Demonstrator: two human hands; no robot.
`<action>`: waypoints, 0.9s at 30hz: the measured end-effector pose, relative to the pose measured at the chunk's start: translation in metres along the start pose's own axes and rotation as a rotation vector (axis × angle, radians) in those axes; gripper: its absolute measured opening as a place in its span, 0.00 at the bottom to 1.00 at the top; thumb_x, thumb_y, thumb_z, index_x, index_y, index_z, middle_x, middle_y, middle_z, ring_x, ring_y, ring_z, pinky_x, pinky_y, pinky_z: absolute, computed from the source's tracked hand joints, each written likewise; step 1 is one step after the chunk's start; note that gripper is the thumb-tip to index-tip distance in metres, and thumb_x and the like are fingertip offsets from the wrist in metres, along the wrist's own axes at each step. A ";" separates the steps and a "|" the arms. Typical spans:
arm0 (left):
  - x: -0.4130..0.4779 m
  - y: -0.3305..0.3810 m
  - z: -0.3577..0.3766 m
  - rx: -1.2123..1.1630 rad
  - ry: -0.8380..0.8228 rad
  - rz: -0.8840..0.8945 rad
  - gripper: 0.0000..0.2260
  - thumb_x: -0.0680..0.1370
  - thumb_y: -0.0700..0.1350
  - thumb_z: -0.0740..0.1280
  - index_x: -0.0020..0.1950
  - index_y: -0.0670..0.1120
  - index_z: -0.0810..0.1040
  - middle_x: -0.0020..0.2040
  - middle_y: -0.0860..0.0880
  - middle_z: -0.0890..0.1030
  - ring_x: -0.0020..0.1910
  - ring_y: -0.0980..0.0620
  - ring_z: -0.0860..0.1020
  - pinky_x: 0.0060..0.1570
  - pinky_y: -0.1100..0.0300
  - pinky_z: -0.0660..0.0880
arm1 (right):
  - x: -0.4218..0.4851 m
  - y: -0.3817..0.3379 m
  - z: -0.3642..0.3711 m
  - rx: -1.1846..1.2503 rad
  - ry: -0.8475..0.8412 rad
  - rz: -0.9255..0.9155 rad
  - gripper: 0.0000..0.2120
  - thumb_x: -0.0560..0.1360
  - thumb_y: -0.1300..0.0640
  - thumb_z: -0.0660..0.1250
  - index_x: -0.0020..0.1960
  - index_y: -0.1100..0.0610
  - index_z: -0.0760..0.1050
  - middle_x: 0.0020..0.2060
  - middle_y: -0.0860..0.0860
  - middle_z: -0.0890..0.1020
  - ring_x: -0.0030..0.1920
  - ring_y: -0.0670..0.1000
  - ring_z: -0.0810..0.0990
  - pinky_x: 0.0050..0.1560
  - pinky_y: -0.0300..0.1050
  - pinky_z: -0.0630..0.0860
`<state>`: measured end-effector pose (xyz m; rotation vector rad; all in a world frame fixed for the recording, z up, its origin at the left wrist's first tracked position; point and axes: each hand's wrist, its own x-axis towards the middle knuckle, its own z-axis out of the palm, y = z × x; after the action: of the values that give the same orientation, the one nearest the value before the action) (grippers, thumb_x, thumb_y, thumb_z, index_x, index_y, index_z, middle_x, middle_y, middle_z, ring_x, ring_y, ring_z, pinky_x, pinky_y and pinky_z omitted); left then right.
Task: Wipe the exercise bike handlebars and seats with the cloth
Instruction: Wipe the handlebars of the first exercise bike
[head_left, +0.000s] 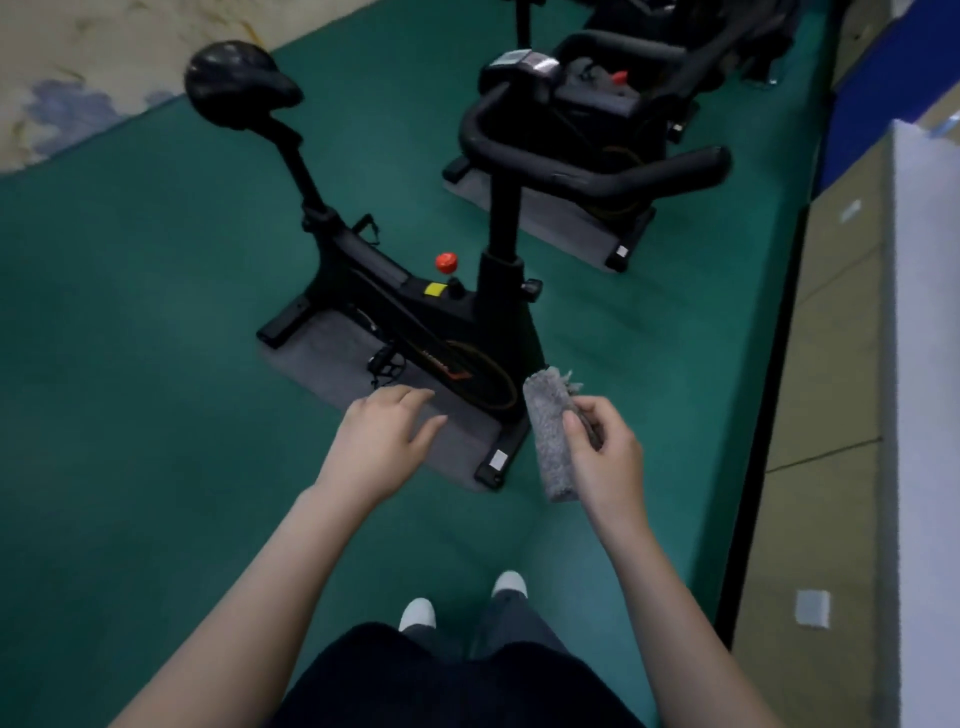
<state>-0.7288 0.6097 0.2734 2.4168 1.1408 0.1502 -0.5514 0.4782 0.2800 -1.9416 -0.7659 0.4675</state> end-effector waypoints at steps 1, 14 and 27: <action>-0.002 -0.010 -0.003 -0.011 0.002 -0.027 0.19 0.80 0.54 0.60 0.67 0.46 0.73 0.64 0.48 0.77 0.64 0.47 0.72 0.63 0.51 0.68 | 0.002 -0.005 0.010 -0.004 -0.015 -0.007 0.05 0.77 0.63 0.65 0.47 0.54 0.76 0.42 0.46 0.80 0.44 0.40 0.78 0.42 0.25 0.70; 0.002 -0.135 -0.038 -0.017 0.018 -0.390 0.19 0.80 0.54 0.61 0.67 0.45 0.73 0.64 0.47 0.76 0.63 0.46 0.73 0.63 0.51 0.68 | 0.062 -0.036 0.135 -0.044 -0.264 -0.002 0.02 0.78 0.59 0.64 0.49 0.55 0.76 0.43 0.48 0.80 0.43 0.45 0.78 0.40 0.33 0.70; 0.137 -0.219 -0.083 0.002 -0.204 -0.381 0.21 0.80 0.56 0.58 0.70 0.48 0.69 0.68 0.48 0.72 0.66 0.47 0.71 0.66 0.53 0.67 | 0.184 -0.080 0.229 -0.058 -0.328 -0.006 0.02 0.78 0.58 0.65 0.49 0.55 0.76 0.43 0.45 0.79 0.45 0.44 0.77 0.44 0.37 0.72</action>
<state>-0.8178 0.8633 0.2350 2.1098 1.4722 -0.2134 -0.5809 0.7791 0.2442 -1.9396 -1.0016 0.7802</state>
